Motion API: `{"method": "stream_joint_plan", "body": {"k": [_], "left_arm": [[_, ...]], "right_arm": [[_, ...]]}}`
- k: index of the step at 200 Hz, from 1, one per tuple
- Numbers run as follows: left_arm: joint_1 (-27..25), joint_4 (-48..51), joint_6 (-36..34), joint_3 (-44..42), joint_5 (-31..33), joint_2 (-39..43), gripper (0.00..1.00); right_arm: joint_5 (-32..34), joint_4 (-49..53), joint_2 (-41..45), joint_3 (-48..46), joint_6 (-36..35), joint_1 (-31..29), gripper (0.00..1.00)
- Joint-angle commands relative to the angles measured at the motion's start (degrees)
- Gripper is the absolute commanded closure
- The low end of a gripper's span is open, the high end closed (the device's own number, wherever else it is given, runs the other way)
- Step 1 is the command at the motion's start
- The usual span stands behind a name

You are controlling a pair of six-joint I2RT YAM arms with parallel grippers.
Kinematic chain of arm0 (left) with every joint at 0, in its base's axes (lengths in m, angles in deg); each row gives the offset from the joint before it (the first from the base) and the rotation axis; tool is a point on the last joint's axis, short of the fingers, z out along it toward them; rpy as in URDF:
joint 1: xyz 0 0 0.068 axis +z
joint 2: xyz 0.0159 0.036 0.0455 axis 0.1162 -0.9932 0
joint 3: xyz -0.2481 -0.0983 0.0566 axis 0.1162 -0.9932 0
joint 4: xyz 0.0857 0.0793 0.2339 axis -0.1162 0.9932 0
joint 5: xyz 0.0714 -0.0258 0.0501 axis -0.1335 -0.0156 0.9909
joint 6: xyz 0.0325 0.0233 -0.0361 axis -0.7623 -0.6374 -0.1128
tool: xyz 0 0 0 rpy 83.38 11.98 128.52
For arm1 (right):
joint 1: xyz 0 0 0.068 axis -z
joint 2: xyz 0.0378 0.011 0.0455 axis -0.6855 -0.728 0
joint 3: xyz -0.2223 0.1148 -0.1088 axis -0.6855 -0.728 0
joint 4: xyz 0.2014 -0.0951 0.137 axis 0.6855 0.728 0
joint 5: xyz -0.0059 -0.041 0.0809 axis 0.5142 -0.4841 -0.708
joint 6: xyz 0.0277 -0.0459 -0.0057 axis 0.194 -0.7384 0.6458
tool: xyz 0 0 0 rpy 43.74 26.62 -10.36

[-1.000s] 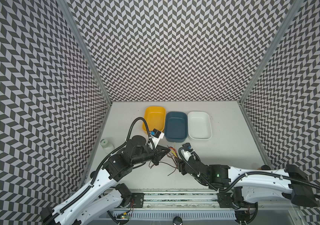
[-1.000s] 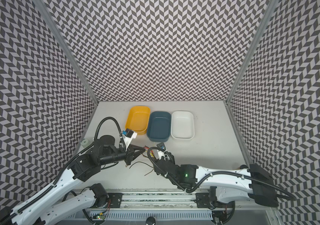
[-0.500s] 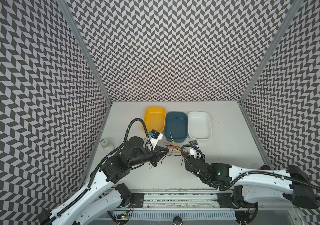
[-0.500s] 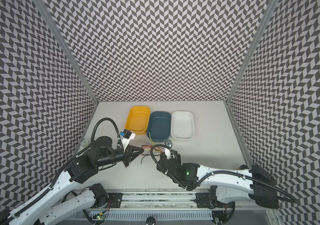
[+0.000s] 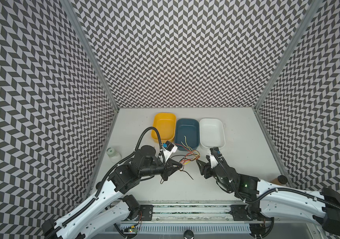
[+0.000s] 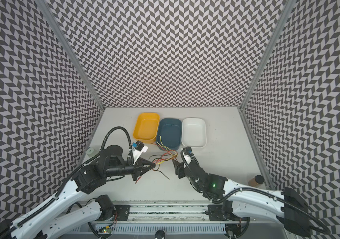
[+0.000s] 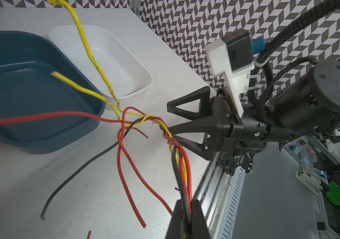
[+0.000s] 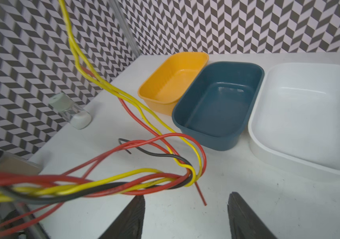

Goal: Untangle the cables
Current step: 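Open the right gripper and move it back toward the loose wires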

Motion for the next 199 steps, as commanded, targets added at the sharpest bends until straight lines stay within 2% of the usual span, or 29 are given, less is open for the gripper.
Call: {"method": "stream_joint_plan", "body": {"k": [1,49,78,101,145,167,199], "left_arm": [[-0.51,1.65,-0.84,1.12,0.65,0.56,1.0],[-0.47,-0.23,0.39,1.24,0.73,0.14,1.0],[-0.53,-0.28,0.11,1.77,3.3,-0.66,1.0],[-0.39,0.21,-0.39,2.88,7.1,-1.39,1.0],[-0.46,-0.85,1.96,4.64,4.63,-2.16,1.0],[-0.57,-2.47,4.0,3.64,3.85,-1.42,1.0],[-1.19,-4.28,6.35,1.66,3.14,-0.29,1.0]], "right_arm": [[-4.29,-3.52,1.75,0.64,-1.85,0.33,0.34],[-12.31,-10.43,-0.39,-1.93,-2.41,-0.37,0.31],[-11.83,-9.67,0.2,-1.03,-4.47,-4.32,0.31],[-13.26,-8.45,1.54,-0.97,-4.82,-4.75,0.31],[-10.66,-9.58,2.68,-2.66,-3.95,-5.36,0.3],[-7.28,-8.1,0.94,-1.16,-4.2,-6.17,0.3],[3.55,-3.3,-3.69,3.14,-2.45,-8.06,0.3]]}}
